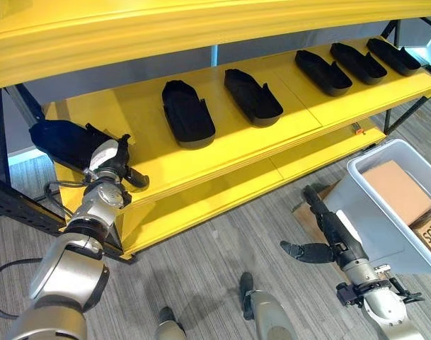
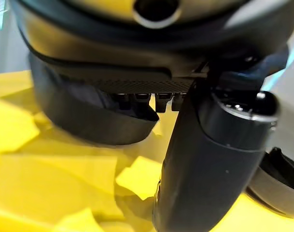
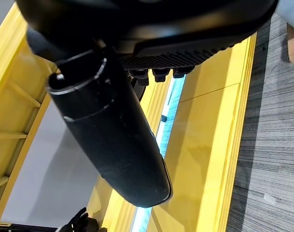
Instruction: Move parts from the plastic box to the shelf.
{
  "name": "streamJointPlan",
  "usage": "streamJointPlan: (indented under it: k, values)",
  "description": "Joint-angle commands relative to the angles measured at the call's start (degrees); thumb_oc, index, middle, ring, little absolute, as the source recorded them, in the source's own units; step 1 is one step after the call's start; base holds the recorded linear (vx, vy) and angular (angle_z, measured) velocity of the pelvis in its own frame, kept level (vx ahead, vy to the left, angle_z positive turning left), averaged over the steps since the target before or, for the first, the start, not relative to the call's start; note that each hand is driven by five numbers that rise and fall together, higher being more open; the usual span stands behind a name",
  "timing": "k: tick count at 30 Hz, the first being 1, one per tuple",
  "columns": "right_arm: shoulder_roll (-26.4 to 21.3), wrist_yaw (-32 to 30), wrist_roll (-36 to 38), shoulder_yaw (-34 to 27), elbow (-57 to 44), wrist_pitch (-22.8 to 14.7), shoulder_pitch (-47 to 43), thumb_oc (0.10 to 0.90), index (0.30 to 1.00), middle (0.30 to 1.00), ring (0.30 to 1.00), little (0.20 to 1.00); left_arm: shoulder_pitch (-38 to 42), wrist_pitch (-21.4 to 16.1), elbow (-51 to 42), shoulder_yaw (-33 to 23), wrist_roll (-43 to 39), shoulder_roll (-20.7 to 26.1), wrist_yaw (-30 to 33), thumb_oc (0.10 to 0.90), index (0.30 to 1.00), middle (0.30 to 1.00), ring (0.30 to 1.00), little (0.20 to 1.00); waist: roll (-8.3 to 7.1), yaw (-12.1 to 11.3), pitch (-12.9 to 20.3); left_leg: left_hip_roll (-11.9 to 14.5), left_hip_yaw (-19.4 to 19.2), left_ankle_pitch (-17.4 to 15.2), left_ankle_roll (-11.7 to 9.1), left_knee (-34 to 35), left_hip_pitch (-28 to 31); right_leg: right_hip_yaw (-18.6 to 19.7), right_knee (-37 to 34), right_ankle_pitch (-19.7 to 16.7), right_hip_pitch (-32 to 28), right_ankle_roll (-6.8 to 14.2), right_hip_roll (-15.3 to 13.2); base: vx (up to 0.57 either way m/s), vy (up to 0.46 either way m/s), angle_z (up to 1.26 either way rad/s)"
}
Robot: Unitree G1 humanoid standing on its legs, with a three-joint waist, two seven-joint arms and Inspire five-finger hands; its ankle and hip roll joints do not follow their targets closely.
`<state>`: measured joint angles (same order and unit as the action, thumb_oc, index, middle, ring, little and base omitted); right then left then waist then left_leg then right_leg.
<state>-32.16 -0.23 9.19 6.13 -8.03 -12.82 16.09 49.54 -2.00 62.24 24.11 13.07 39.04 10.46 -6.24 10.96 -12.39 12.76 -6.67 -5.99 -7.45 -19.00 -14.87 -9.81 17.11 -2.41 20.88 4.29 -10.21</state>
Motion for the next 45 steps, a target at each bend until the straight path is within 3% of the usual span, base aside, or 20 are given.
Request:
streamJointPlan:
  k: [1,14,22,29,45]
  values:
    - [-1.3,-0.6,1.0,-4.9,-3.4,-5.4,-2.8,0.9,1.0,1.0,1.0,1.0,3.1,-0.9,-0.1,-1.4,5.0,3.3,0.3,0.9,1.0,1.0,1.0,1.0,0.04,0.6,0.5,-0.1,0.1,-3.2,0.9,-2.0,2.6,4.9,0.5,1.1,-3.0,4.2,-0.6,0.0,0.0,0.0]
    - [-0.9,0.3,1.4,-5.7,-3.1,-5.6,-2.6,0.9,1.0,1.0,1.0,1.0,-0.4,-3.1,-3.8,-0.7,5.9,8.2,-3.0,0.9,1.0,1.0,1.0,1.0,0.59,-0.2,0.4,-0.4,0.4,-3.1,1.1,-1.9,2.6,4.5,0.4,1.1,-3.3,4.2,-0.9,0.0,0.0,0.0]
    - [0.1,0.7,1.1,-7.1,-2.6,-4.6,-2.2,0.9,1.0,1.0,1.0,1.0,-7.3,-2.1,-8.3,-3.2,6.5,6.8,-7.9,0.9,1.0,1.0,1.0,1.0,0.76,-0.7,0.1,-0.6,0.7,-3.3,1.4,-2.0,2.4,4.5,0.7,1.2,-3.2,4.1,-1.0,0.0,0.0,0.0]
    - [0.1,0.8,0.9,-7.6,-2.6,-4.4,-2.3,0.9,1.0,1.0,1.0,1.0,-10.3,-3.3,-12.9,-0.3,10.7,6.2,-10.3,0.9,1.0,1.0,1.0,1.0,0.83,-0.7,-0.3,-0.7,0.7,-3.4,1.5,-2.4,2.1,4.6,0.9,1.2,-2.9,4.0,-1.0,0.0,0.001,0.01]
    - [-0.4,1.5,0.2,-8.5,-2.3,-4.6,-1.7,0.9,1.0,1.0,1.0,1.0,-15.9,-6.5,-23.0,2.2,16.4,10.7,-13.4,0.9,1.0,1.0,1.0,1.0,1.33,-1.2,-0.6,-0.9,0.7,-3.7,1.7,-2.2,2.3,4.4,1.2,1.5,-3.0,4.0,-1.2,0.0,0.0,0.0]
